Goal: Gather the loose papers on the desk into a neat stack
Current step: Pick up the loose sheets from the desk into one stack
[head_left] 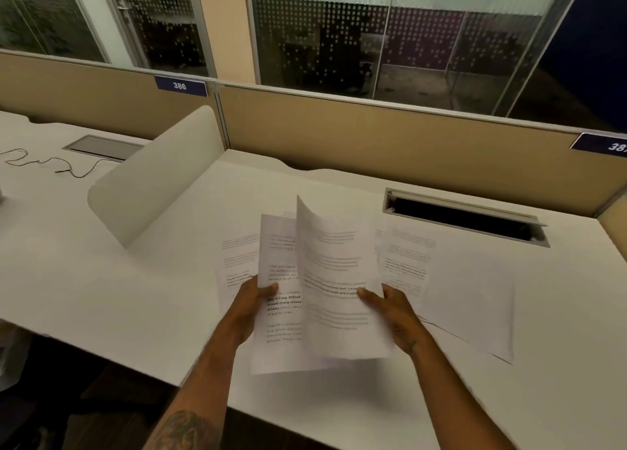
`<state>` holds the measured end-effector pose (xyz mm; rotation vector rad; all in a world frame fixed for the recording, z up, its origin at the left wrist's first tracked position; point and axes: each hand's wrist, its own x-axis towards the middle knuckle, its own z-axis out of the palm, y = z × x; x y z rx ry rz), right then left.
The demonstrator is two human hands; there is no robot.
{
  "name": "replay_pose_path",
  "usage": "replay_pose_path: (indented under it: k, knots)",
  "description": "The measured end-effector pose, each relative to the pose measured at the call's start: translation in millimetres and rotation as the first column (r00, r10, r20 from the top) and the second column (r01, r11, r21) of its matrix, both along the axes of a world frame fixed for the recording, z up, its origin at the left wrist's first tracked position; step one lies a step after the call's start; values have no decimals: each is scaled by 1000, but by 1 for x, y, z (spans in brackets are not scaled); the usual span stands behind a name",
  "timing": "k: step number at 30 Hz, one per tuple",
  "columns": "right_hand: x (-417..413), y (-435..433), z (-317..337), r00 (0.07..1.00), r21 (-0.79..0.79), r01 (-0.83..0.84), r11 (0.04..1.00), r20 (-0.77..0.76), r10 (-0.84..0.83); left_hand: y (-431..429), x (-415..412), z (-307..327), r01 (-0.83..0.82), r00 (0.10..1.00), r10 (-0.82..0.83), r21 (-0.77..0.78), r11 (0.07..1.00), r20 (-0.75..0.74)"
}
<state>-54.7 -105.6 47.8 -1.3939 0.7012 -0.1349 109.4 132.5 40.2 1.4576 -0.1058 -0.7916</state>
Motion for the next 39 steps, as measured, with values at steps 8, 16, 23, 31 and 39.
replay_pose_path:
  k: [8,16,23,31,39]
  knots:
    - [7,14,-12,987,-2,158,987,-32,-158,-27,-5,1,6,1000,-7,-86,996,-17]
    - [-40,-57,-34,806,-406,419,812,-247,-539,-46,-5,-20,16,997,-15,-21,1000,71]
    - [-120,-129,-84,369,-661,254,706,-608,-703,-56,-1,-17,43,996,-37,-65,997,82]
    - [-109,-162,-92,436,-383,644,662,-527,-729,-68,-2,-15,5,998,0,-82,997,68]
    - [-76,-134,23,534,-723,690,28,483,-694,-73,22,-11,1,997,4,-67,998,78]
